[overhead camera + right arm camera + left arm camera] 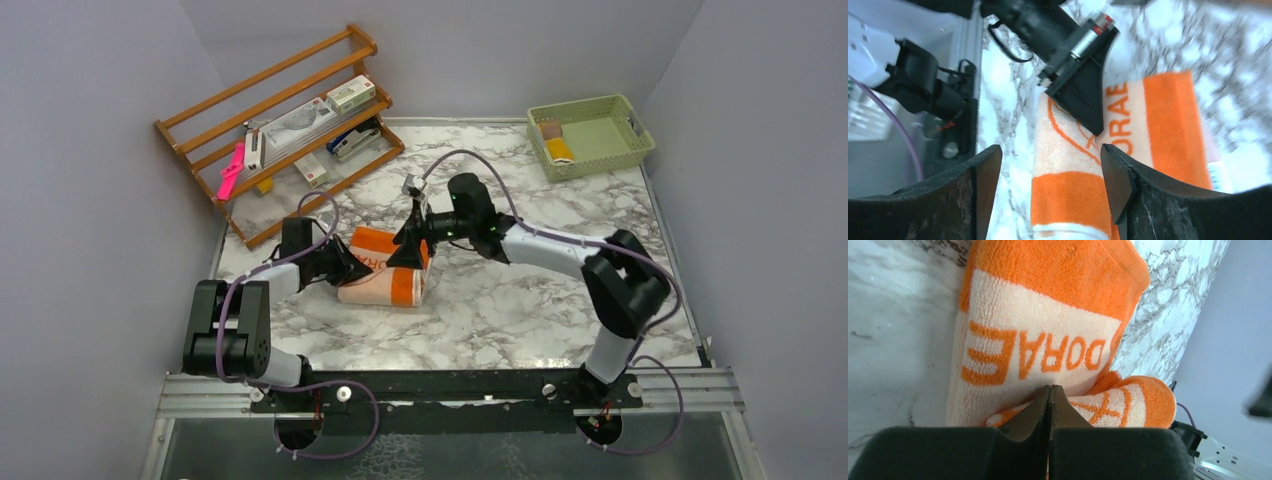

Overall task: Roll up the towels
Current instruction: Roll the towel at the center of the board.

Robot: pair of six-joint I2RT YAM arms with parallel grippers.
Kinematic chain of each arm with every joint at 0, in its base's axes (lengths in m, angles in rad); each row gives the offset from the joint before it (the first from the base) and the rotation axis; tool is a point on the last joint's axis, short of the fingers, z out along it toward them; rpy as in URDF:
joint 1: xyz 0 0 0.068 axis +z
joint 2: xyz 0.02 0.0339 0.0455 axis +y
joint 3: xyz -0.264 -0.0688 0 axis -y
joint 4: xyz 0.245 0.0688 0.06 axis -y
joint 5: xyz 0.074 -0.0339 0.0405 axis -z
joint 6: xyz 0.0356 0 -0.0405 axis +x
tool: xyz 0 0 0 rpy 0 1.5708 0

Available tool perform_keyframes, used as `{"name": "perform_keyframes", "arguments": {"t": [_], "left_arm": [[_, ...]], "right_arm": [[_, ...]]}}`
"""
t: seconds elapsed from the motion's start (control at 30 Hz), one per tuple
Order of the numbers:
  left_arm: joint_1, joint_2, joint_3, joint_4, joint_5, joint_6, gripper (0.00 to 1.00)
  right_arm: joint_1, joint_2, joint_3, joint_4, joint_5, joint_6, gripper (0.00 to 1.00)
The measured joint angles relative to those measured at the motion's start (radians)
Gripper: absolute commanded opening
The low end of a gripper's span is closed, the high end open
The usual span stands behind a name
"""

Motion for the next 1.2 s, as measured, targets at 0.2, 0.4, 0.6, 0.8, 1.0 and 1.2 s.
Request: {"name": "perform_keyframes", "arguments": {"t": [0.2, 0.4, 0.6, 0.8, 1.0, 1.2], "left_arm": [[-0.002, 0.051, 0.050, -0.019, -0.022, 0.026, 0.00], [-0.002, 0.071, 0.070, -0.039, -0.023, 0.039, 0.00], [-0.002, 0.083, 0.093, -0.067, -0.023, 0.055, 0.00], [-0.002, 0.094, 0.105, -0.080, -0.022, 0.069, 0.00], [-0.002, 0.145, 0.160, -0.103, -0.008, 0.092, 0.00], [0.000, 0.185, 0.252, -0.165, -0.002, 0.141, 0.00]], "right_arm": [[0.172, -0.213, -0.192, 0.084, 0.183, -0.386, 0.74], [0.274, -0.114, -0.238, 0.076, 0.261, -0.617, 0.75], [0.310, -0.017, -0.229, 0.071, 0.364, -0.754, 0.75], [0.354, 0.010, -0.229, 0.125, 0.553, -0.824, 0.66], [0.391, 0.102, -0.173, 0.185, 0.836, -0.834, 0.17], [0.393, 0.131, -0.083, 0.120, 0.945, -0.751, 0.01]]}}
